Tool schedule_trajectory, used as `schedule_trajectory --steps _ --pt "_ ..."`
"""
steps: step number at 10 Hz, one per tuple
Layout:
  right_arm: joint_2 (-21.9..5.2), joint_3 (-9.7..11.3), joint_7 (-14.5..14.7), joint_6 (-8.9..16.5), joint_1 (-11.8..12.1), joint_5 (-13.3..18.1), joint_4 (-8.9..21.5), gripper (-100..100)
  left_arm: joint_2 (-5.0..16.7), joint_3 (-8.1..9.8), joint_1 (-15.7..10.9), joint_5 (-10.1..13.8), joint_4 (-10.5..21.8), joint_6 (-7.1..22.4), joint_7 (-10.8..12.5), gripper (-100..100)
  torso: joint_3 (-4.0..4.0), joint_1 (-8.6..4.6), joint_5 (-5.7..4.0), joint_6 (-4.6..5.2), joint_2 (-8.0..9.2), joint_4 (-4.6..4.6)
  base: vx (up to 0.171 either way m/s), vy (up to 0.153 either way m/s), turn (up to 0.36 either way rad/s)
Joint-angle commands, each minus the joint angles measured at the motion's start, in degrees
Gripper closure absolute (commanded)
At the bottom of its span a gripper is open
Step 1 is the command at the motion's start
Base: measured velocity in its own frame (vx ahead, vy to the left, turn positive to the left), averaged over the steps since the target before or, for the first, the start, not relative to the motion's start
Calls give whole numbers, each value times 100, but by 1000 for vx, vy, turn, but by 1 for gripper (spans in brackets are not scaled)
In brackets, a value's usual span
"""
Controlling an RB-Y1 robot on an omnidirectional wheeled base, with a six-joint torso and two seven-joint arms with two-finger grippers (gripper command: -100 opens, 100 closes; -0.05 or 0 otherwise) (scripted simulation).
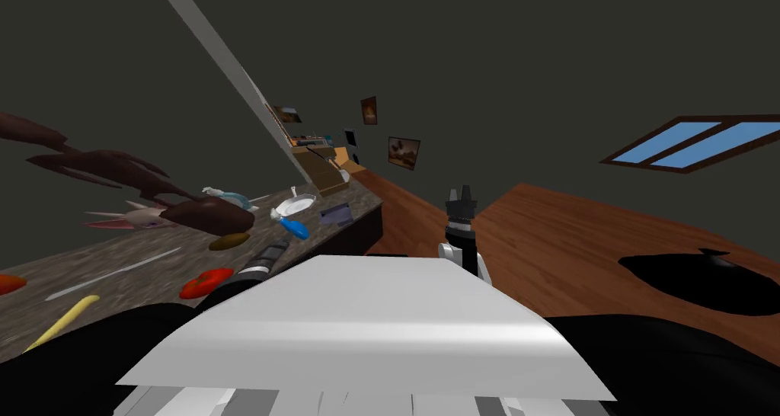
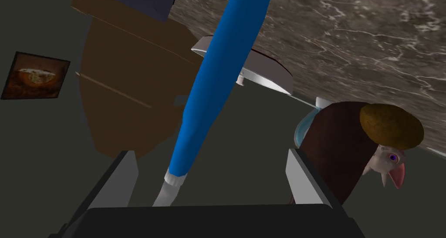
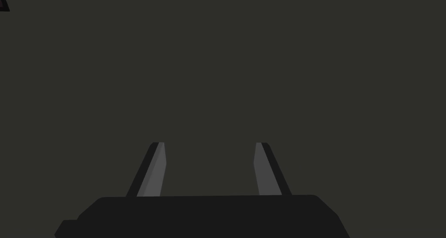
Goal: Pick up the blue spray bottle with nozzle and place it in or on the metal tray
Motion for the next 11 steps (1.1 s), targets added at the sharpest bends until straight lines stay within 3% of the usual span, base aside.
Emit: schedule_trajectory --steps 1,2,7,8,9,10,11 --pt "0 0 0 0 0 0 0 0 66 122 140 -78 50 161 -149 -100 0 0 0 0 0 0 173 -81 44" --pt "0 0 0 0 0 0 0 0 211 290 244 -129 110 373 -287 -100 -1 5 2 0 -1 0 213 -92 50" --pt "-1 0 0 0 0 0 0 0 553 690 436 -244 277 851 -620 -100 4 21 6 1 8 1 159 -63 25" --pt "-1 0 0 0 0 0 0 0 532 637 377 -227 288 784 -569 -100 3 20 5 2 7 1 67 -25 9" --pt "-1 -1 0 0 -2 0 0 0 543 648 376 -228 295 811 -583 0 16 29 7 2 31 5 13 -5 0" --pt "-1 -1 0 0 -2 0 0 0 597 741 317 -179 489 783 -525 -100 29 36 9 2 51 11 -13 -26 -154" --pt "-1 0 0 1 -3 0 0 0 624 789 288 -155 586 770 -496 -100 37 33 9 5 66 14 -34 -42 -181"
